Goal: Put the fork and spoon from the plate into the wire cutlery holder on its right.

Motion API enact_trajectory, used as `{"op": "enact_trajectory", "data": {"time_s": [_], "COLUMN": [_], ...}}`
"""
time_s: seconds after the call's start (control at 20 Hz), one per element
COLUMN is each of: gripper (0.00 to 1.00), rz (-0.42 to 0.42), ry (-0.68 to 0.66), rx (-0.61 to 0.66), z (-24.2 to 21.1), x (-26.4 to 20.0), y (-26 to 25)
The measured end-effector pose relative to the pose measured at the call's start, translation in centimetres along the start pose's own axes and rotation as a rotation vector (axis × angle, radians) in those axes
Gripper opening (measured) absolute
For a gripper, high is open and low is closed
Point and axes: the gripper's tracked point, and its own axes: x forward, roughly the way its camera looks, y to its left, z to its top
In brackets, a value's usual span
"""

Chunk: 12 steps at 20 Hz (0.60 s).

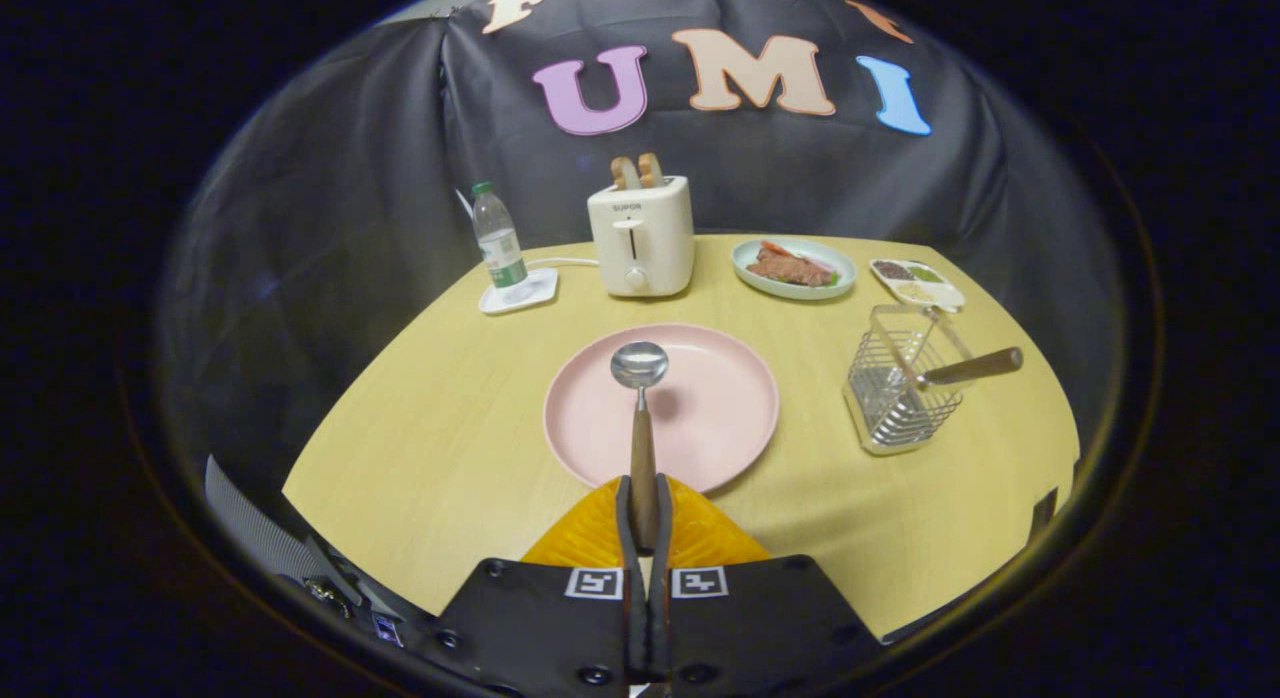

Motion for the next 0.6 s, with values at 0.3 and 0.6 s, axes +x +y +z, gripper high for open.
{"op": "enact_trajectory", "data": {"time_s": [0.3,0.6], "gripper": [0.04,0.04], "rz": [-0.04,-0.082], "ry": [-0.036,-0.043], "rx": [-0.008,-0.018], "z": [4.2,7.9], "x": [-3.3,-5.8], "y": [-4.2,-9.4]}}
